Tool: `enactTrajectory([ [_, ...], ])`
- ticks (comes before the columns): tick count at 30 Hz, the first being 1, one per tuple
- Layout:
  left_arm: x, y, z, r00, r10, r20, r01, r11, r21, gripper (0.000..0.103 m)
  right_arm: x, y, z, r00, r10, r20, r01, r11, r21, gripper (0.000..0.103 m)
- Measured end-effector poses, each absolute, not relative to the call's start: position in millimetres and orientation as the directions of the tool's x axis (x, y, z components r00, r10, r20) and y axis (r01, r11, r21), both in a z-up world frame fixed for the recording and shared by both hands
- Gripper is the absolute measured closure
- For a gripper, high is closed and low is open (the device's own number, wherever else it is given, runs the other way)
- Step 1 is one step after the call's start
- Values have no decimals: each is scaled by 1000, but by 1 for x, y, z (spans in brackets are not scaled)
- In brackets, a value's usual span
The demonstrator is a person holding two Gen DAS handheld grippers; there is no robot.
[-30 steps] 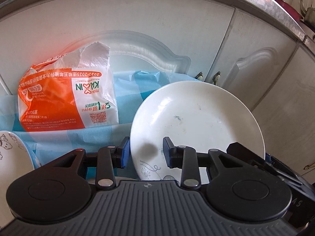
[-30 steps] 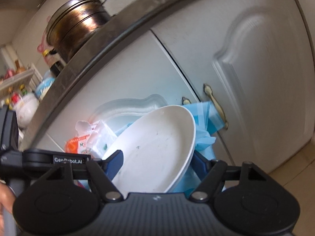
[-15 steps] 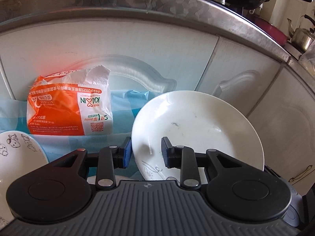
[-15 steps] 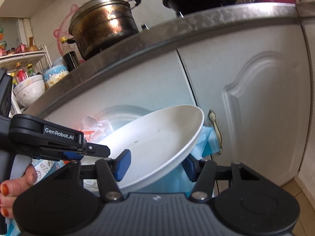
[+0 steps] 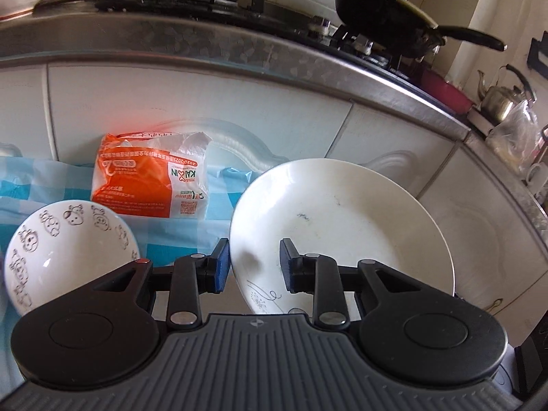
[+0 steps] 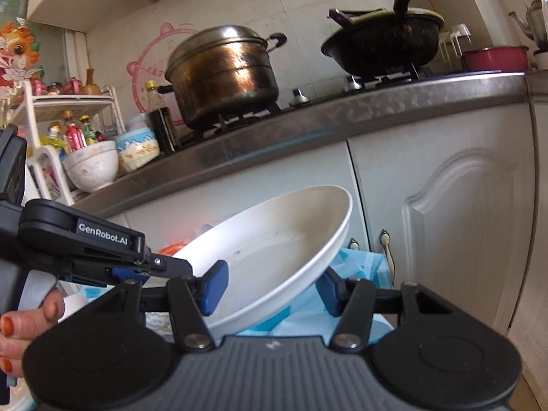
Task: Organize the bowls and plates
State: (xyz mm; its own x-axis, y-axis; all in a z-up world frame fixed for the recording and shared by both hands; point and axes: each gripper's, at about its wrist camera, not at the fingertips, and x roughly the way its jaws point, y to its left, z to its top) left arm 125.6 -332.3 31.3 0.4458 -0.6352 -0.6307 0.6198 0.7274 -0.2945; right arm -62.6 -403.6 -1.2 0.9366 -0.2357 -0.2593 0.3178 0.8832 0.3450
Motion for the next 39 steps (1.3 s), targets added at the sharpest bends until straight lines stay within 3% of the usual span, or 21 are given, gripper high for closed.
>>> enactTrajectory([
  [24,14,-147,57,502,-642,-579,540,756,-370,72,-147,-252,22,962,-106,-251,202,897,394,47],
  [39,-46,-25,61,629,-540,-559,427,841,-331,72,-161,-157,27,962,48,-270,61,924,379,47],
])
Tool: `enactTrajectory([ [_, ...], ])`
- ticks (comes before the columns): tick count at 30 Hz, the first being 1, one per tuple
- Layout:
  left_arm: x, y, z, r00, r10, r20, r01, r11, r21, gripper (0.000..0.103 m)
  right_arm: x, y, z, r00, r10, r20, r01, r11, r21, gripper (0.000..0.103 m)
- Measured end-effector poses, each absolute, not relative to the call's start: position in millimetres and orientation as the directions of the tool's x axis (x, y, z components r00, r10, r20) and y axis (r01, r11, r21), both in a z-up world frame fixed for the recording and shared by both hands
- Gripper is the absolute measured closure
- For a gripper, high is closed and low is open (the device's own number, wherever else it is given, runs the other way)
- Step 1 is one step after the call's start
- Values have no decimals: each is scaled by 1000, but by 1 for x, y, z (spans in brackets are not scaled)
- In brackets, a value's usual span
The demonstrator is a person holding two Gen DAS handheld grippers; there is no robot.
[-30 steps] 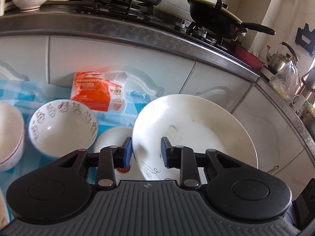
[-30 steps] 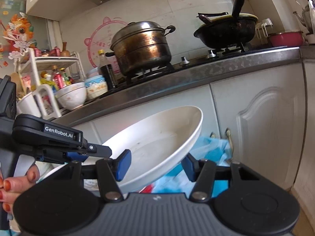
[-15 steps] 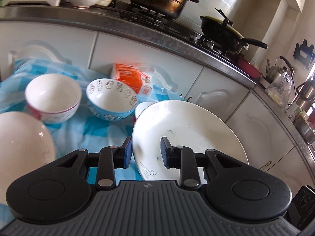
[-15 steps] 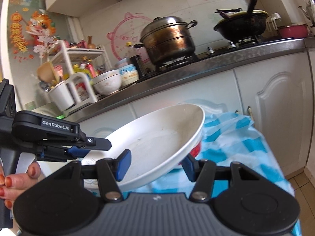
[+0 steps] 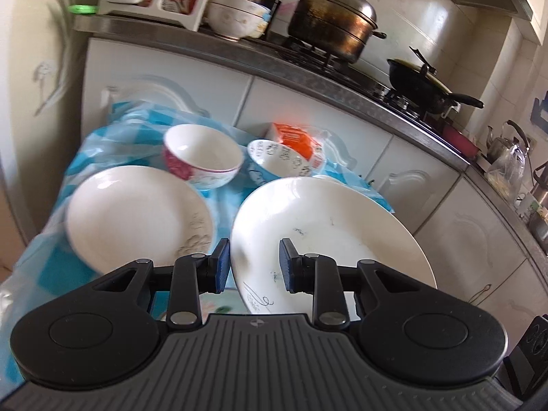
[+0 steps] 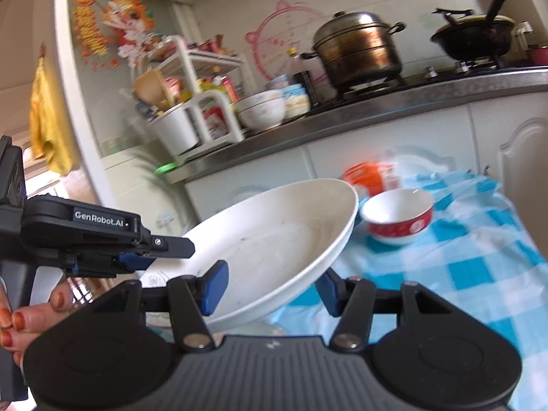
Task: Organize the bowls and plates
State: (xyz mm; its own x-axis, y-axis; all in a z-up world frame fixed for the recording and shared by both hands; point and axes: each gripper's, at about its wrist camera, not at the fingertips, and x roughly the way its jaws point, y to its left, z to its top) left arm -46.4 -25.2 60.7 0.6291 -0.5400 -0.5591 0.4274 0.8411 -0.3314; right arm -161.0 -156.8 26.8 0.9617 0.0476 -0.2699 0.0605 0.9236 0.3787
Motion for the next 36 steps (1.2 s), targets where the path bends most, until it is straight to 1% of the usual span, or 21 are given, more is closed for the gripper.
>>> enactTrajectory([
  [6,-65,6,47,672,-476,-567,362,879,-310,72,-165,-122,15,938,118,-325,14,927,376,47],
  [14,-78,26,15,677,-425,-601,273,903,-331,72,-170,-95,-1,909,136,-393,7,940,340,47],
  [22,-79,24,-1,656,-413,-631,245,908,-340,73,-171,-89,-13,891,117,-438,21,955,297,48],
  [29,-81,22,-10,646,-406,-646,242,912,-331,75,-172,-91,-20,882,106,-460,40,954,297,48],
  [36,-84,20,-7,661,-407,-631,257,912,-319,76,-173,-93,-24,875,93,-474,56,955,291,47],
])
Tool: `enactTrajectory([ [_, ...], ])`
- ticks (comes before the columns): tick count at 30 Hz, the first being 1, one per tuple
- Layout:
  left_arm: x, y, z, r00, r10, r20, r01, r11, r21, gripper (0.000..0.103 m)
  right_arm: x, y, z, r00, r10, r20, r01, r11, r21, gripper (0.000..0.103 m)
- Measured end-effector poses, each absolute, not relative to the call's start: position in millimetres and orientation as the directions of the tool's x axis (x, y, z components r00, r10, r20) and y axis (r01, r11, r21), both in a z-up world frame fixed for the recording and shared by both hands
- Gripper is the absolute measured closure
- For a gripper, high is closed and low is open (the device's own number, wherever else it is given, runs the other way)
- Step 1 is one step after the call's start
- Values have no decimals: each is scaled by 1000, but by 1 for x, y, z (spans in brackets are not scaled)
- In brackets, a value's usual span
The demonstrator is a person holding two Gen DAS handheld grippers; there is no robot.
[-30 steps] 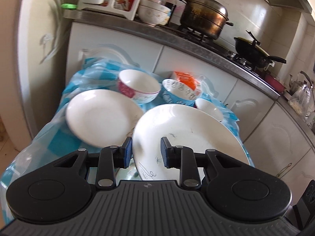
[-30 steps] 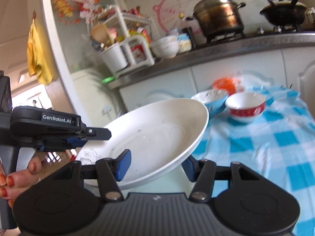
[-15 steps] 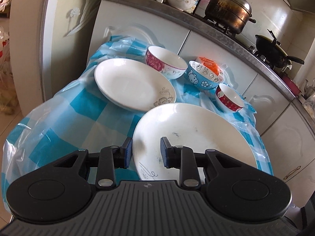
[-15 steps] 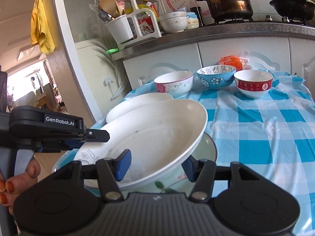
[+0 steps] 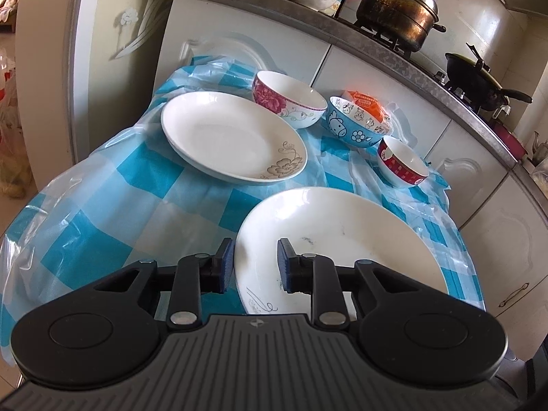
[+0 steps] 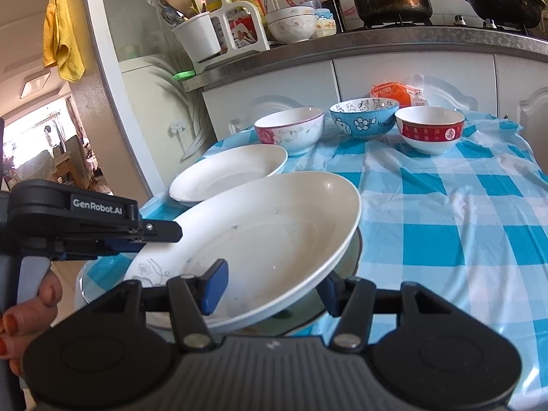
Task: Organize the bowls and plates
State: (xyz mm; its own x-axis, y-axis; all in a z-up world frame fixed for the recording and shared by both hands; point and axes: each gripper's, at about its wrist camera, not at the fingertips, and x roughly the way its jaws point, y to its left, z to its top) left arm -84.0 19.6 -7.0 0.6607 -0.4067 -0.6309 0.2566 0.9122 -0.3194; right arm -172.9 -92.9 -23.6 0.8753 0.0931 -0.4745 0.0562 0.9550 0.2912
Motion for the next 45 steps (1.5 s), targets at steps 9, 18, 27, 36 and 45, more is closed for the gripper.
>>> enactTrajectory([
  [9,-84,21,-10,661,-396,-637,247,917,-314,76,-177,-89,-21,881,78,-467,45,968,246,38],
  [18,-87,28,-7,670,-384,-636,232,921,-313,69,-181,-91,-18,880,94,-465,45,960,278,36],
  [27,-91,32,-9,678,-359,-642,203,930,-306,44,-187,-96,-20,872,108,-478,66,941,333,22],
  [36,-92,46,-10,700,-327,-635,158,938,-308,34,-205,-115,-9,909,59,-412,112,919,379,10],
  [45,-76,63,12,766,-287,-575,72,927,-367,26,-213,-131,-6,908,-13,-419,189,905,380,6],
])
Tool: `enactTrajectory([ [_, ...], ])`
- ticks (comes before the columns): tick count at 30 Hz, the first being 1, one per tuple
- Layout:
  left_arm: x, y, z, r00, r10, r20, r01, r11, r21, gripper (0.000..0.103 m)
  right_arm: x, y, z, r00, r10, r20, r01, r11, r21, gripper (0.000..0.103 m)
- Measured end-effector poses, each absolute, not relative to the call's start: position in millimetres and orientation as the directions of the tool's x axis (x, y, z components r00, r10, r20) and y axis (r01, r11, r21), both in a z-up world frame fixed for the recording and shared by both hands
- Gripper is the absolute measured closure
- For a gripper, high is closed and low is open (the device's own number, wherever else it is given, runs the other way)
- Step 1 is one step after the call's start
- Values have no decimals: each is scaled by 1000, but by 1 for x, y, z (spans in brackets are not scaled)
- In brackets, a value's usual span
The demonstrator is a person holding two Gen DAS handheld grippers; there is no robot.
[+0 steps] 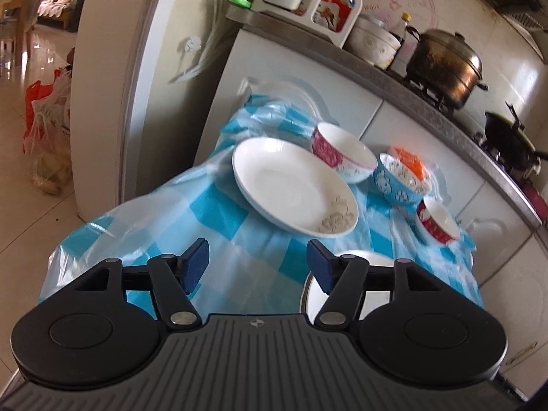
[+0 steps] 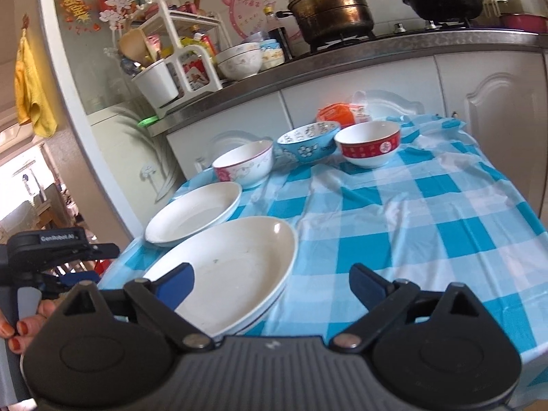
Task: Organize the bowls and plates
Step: 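Move both grippers toward the white plate with grey floral print, then close both grippers on the rim of the floral-print white plate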
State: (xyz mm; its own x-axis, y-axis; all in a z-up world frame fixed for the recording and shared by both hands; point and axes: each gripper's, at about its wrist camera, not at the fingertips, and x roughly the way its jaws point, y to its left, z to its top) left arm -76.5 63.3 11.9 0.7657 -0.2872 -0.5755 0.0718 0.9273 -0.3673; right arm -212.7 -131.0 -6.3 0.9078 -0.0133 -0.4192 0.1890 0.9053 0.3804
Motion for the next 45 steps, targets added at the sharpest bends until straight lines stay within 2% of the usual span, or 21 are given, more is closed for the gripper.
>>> enactTrajectory([
  [3,-68,60,15,779,-296,-553,56,911,-408,24,-212,-137,-8,904,-46,-424,223,899,377,6],
  [6,-63,52,19,802,-277,-529,53,916,-398,21,-208,-143,-9,897,-77,-435,258,891,374,6],
  [16,-26,39,21,803,-281,-526,31,900,-434,10,-190,-153,-2,882,-139,-449,315,884,344,5],
  [22,-5,47,19,816,-257,-518,1,897,-443,5,-173,-160,-3,864,-138,-483,332,879,342,5],
  [29,18,74,2,807,-257,-532,-48,869,-493,5,-148,-159,1,847,-88,-525,311,882,353,4],
  [37,37,103,-14,808,-264,-527,-81,835,-544,15,-109,-144,14,830,-10,-557,257,894,366,4],
  [40,41,101,-17,811,-271,-519,-67,837,-542,25,-92,-138,20,836,24,-548,220,901,374,4],
  [41,41,99,-17,812,-274,-515,-60,840,-540,31,-87,-136,22,837,35,-545,209,902,379,4],
  [45,39,87,-14,825,-277,-492,-8,866,-500,39,-62,-132,24,839,96,-536,165,893,419,4],
])
